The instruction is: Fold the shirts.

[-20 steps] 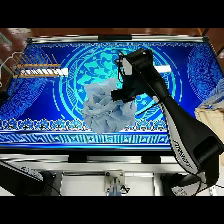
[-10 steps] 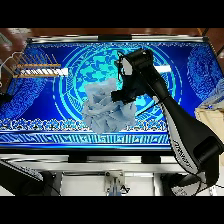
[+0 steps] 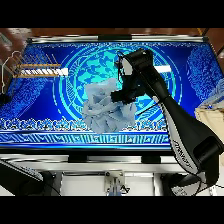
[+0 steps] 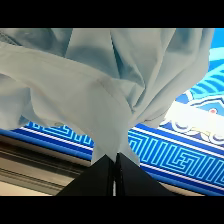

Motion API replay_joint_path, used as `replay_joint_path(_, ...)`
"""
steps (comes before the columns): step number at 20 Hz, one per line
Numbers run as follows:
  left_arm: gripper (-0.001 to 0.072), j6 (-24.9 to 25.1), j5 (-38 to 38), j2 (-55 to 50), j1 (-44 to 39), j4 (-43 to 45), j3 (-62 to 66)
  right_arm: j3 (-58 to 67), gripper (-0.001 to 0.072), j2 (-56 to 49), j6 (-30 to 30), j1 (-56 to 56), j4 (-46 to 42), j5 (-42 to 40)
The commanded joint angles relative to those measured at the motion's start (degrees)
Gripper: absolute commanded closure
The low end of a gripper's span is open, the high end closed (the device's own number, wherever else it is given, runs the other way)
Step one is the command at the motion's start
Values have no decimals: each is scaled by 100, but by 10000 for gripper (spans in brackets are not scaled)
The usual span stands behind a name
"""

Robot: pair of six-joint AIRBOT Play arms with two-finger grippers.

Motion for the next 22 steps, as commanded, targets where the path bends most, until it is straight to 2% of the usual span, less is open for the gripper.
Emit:
replay_joint_path(1,656,-238,155,39,48,-9,9,4,630,-2,-2,2,2,20)
replay_joint_path(4,659,-232,153,186,59,-90,9,4,630,-2,-4,2,-2,20)
replay_joint_path(9,660,33,-2,527,42,-769,9,4,630,-2,-46,2,-232,61)
replay_joint_path(14,661,20,-39,1029,22,-997,9,7,630,2,-72,-2,-472,260)
replay_joint_path(16,661,-166,-44,1303,20,-1196,9,7,630,17,-74,-2,-520,273)
replay_joint_path(18,661,-647,-109,1591,-63,-1309,9,33,630,74,-111,-4,-542,306)
replay_joint_path(22,663,-885,-1185,2306,-669,-1305,9,501,630,177,-533,-46,-1263,769)
